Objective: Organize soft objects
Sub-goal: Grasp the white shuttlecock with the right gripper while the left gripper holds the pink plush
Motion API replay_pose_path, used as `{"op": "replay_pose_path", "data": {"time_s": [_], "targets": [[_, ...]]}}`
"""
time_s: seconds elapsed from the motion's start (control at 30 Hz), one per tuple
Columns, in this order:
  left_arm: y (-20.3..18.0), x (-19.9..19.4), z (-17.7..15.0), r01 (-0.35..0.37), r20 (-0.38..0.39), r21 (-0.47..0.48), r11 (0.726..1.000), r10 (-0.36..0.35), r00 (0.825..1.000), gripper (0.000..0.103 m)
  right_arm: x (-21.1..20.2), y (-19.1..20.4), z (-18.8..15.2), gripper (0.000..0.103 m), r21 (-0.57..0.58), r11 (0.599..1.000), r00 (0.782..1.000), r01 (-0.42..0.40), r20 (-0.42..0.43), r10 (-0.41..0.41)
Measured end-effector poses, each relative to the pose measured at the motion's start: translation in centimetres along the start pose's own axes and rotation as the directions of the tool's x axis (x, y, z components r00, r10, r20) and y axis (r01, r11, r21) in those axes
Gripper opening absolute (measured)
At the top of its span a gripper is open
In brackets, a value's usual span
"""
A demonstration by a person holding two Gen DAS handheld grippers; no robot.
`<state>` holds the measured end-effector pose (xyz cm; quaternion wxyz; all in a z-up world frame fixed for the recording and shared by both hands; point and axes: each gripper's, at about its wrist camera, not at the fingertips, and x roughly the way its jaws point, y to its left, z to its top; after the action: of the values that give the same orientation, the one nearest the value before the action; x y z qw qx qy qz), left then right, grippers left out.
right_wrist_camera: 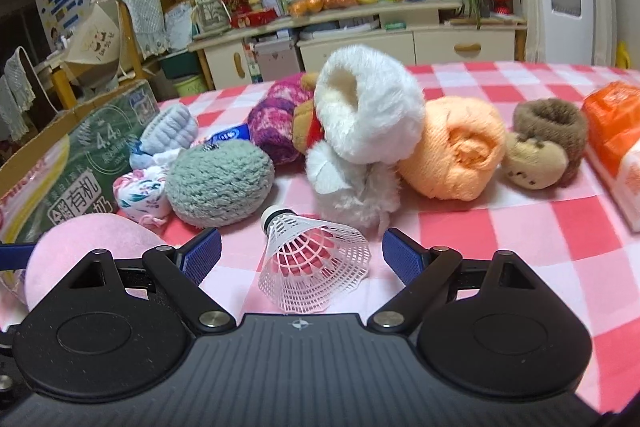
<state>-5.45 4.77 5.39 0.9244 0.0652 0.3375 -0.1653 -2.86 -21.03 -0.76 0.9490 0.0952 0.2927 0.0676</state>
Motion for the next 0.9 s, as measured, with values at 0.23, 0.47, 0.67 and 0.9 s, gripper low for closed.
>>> {"op": "replay_pose_path", "data": {"time_s": [0.23,0.47,0.67,0.9], "targets": [[0.2,1.5,1.3,0.063,-0.024,0.067,0.996,-0.061,0.998,0.103,1.1,0.0,0.2,0.103,-0.009,1.0,0.999,-0.009,-0.035,0.009],[0.7,2.3,1.6,0.111,-0.012,0.073,0.991,-0.111,0.994,0.102,0.7,-0.3,0.6,0.069,-0.029,1.0,1.0,-0.007,-0.027,0.006],[0.4,2.3,1.5,0.112,0.012,0.073,0.991,-0.113,0.994,0.096,0.4,0.0,1.0,0.055,-0.039,0.999,1.0,-0.013,-0.015,0.012],[0.7,2.4,1.8,0.117,0.017,0.032,0.993,-0.118,0.993,0.092,-0.3,-1.2,1.1,0.044,0.036,0.999,0.999,-0.037,-0.009,0.037]]}}
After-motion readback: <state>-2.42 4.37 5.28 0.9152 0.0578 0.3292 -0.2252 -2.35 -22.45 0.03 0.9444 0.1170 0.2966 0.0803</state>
